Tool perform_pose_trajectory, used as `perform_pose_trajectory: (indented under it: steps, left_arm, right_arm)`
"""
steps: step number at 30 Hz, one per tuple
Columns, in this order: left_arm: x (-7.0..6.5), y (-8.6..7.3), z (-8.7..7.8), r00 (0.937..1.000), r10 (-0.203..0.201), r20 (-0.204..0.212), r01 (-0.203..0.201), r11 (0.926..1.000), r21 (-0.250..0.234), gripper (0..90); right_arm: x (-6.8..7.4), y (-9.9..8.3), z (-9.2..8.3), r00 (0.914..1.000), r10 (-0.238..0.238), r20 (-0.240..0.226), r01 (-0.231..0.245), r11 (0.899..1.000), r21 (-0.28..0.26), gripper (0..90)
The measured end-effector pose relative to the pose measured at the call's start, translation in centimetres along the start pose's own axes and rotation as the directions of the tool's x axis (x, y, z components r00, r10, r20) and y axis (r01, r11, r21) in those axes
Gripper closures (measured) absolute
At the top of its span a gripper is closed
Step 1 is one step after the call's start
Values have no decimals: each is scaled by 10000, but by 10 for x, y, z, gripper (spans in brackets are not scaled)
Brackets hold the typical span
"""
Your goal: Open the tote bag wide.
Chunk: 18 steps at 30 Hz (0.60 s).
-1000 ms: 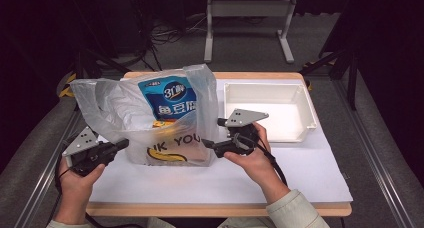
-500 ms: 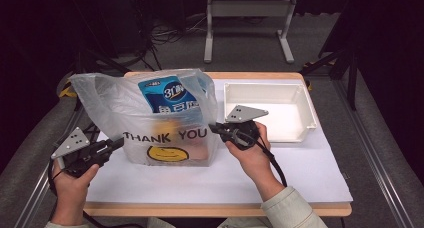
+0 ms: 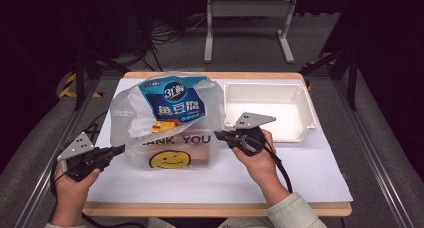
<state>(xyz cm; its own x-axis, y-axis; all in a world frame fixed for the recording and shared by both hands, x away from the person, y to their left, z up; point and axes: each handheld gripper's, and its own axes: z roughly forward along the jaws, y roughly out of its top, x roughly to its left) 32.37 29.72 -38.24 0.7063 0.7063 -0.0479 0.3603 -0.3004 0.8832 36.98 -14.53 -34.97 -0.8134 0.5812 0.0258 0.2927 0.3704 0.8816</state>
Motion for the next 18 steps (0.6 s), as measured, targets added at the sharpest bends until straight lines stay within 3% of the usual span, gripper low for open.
perform_pose_trajectory:
  steps: [9,15,18]
  left_arm:
    - [-3,-16,3,9987,-241,452,221,9988,441,900]
    - [-4,-24,11,9984,-120,558,70,9960,895,900]
    - [-6,-28,14,9976,-280,632,211,9941,1066,900]
  right_arm:
    - [1,-18,2,9979,355,-542,-330,9984,459,898]
    - [0,-30,3,9960,569,-685,-521,9961,706,898]
    - [1,-36,4,9951,643,-753,-579,9947,850,898]
